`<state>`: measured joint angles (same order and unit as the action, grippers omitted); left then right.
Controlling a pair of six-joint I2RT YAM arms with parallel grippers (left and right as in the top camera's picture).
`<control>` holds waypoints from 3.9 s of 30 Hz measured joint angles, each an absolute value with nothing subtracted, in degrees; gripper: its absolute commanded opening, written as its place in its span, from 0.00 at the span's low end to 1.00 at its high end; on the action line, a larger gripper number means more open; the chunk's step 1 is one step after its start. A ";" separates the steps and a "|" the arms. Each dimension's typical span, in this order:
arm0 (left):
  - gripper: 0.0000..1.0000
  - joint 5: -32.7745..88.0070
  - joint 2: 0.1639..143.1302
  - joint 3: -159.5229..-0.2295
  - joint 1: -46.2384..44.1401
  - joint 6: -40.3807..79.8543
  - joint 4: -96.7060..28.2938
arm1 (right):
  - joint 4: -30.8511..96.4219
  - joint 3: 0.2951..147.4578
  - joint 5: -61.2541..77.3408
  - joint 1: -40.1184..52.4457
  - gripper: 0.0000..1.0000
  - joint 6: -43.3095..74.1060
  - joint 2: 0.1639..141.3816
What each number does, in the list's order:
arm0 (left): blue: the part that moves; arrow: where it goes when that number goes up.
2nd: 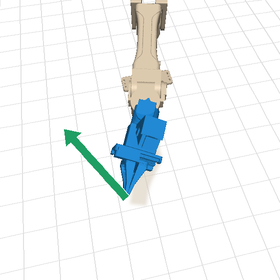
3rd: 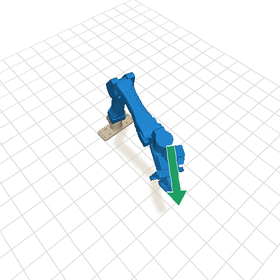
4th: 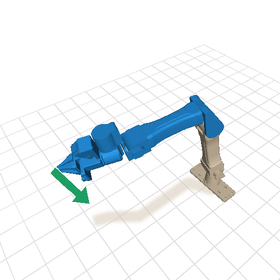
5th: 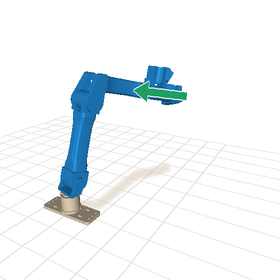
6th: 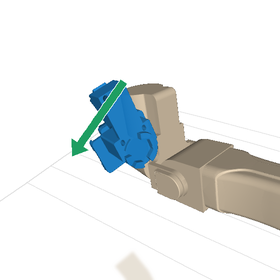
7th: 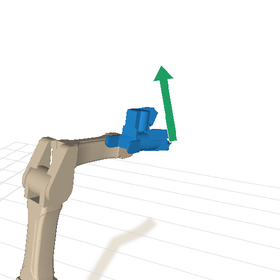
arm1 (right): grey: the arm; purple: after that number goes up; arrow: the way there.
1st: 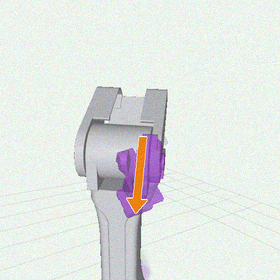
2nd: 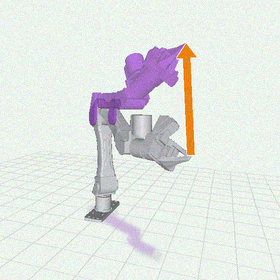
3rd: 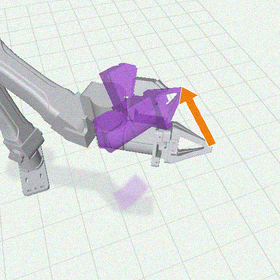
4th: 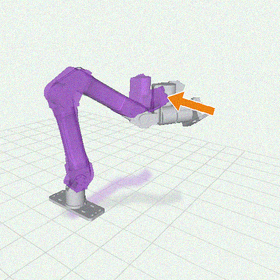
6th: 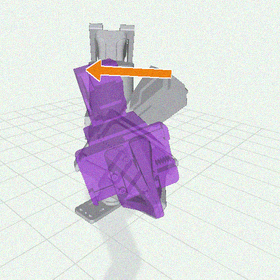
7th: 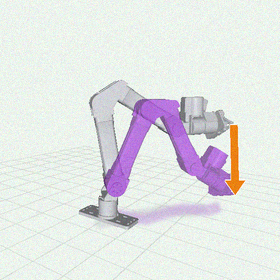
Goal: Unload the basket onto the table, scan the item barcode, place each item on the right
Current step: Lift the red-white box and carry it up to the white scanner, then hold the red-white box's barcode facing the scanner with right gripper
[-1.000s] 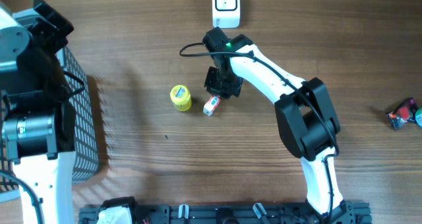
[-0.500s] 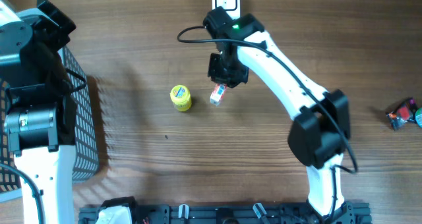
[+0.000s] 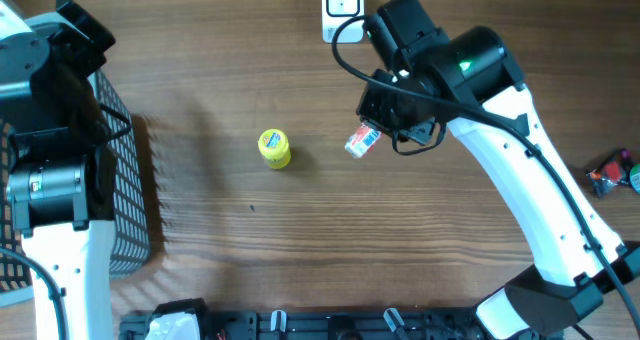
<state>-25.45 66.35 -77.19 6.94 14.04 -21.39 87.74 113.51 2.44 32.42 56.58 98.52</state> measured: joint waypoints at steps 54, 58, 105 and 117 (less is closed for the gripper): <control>1.00 -25.02 66.46 -77.19 6.94 14.74 -22.26 | -26.92 110.00 85.52 10.22 0.05 -13.54 136.90; 1.00 -25.02 66.46 -77.19 6.94 14.74 -22.33 | -28.34 109.95 87.09 12.38 0.05 -20.03 139.13; 1.00 -22.39 68.69 -77.12 6.94 16.25 -22.87 | 52.27 110.32 5.32 20.03 1.00 -37.58 129.21; 1.00 -22.39 68.69 -77.12 6.94 16.27 -22.90 | 52.34 110.32 6.66 20.05 1.00 -35.42 132.92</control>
<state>-22.39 68.69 -77.12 6.94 16.27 -22.90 52.34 110.32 6.66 20.05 -35.42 132.92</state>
